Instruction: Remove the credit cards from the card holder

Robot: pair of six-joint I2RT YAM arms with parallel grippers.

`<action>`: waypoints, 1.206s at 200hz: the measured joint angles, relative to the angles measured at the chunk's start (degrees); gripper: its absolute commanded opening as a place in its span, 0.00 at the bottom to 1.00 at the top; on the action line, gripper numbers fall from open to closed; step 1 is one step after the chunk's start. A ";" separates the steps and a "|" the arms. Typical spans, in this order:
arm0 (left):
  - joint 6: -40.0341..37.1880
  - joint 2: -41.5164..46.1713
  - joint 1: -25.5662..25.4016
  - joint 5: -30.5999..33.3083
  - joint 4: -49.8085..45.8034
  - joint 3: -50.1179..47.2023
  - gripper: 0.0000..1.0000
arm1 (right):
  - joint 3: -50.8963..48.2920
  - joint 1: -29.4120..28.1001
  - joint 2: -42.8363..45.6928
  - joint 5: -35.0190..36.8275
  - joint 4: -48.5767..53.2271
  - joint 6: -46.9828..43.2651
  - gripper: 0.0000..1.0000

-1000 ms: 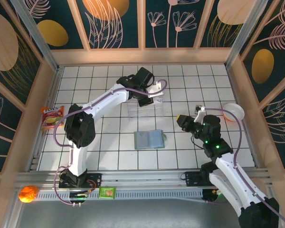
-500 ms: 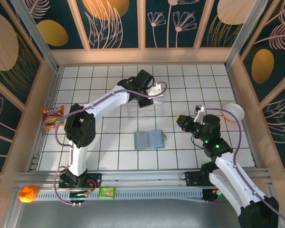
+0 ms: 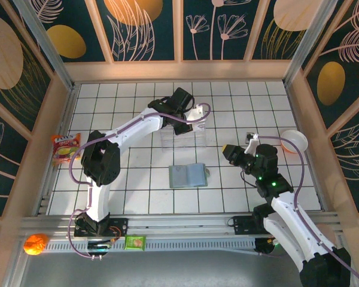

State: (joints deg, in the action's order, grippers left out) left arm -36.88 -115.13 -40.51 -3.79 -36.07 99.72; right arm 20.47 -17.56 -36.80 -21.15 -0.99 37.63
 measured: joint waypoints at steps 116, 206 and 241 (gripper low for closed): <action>-3.43 0.00 0.00 -0.13 4.11 -4.28 0.00 | 0.00 0.33 -0.02 -0.46 0.00 0.42 0.22; -4.52 2.10 0.00 0.28 9.81 -9.46 0.00 | 0.00 0.33 -0.55 -1.44 -0.02 1.33 0.22; -4.50 2.99 0.00 0.24 9.86 -9.55 0.00 | 0.00 0.33 -0.55 -1.46 -0.04 1.86 0.22</action>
State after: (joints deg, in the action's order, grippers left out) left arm -41.39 -112.14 -40.51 -3.55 -26.22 90.17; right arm 20.47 -17.23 -37.34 -22.61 -1.04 39.48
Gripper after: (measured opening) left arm 0.043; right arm 0.224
